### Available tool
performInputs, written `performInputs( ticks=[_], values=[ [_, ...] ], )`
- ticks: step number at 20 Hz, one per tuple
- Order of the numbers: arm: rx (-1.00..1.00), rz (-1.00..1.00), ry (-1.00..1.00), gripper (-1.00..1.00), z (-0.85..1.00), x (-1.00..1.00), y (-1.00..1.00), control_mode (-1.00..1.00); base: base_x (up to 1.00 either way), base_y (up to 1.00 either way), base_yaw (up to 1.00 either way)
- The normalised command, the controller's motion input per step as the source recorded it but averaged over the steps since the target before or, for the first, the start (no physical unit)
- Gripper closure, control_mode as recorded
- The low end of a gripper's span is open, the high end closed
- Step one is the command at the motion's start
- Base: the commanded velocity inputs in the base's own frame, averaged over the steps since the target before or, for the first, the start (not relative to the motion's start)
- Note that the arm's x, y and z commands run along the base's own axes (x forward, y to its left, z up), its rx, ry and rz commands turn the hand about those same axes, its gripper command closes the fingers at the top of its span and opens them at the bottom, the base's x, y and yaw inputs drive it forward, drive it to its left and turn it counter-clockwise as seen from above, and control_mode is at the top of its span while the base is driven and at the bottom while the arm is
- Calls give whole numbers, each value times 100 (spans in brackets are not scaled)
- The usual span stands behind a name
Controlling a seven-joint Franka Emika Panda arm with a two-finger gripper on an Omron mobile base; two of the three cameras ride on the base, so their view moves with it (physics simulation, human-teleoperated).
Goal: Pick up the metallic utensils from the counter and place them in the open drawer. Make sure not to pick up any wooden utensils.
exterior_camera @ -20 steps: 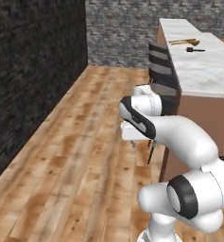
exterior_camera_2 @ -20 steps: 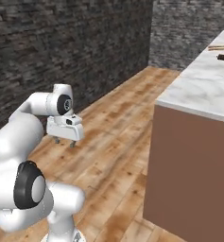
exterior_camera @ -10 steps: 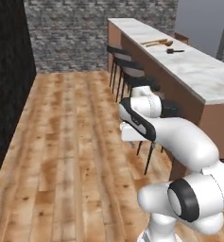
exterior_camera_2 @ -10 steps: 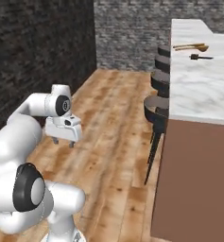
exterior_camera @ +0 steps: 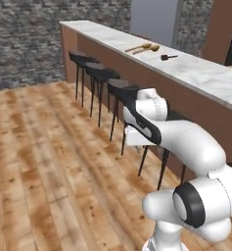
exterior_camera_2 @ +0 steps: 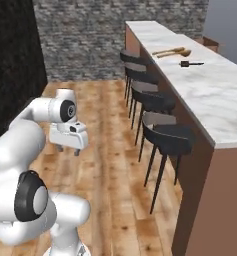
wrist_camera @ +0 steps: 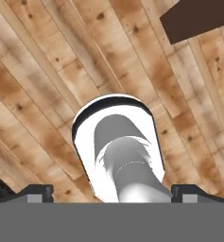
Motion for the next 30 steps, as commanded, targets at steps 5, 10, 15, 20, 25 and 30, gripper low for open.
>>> performInputs(
  ticks=[5,10,15,20,25,30],
  values=[
    [0,0,0,-100,0,0,0,100,85,88,-59],
    [0,0,0,-100,0,0,0,100,68,87,-60],
    [0,0,0,-100,0,0,0,100,46,81,-62],
    [0,0,0,-100,0,0,0,100,0,98,-51],
    [0,0,0,-100,0,0,0,100,0,94,-54],
    [0,0,0,-100,0,0,0,100,0,81,-58]
  ],
)
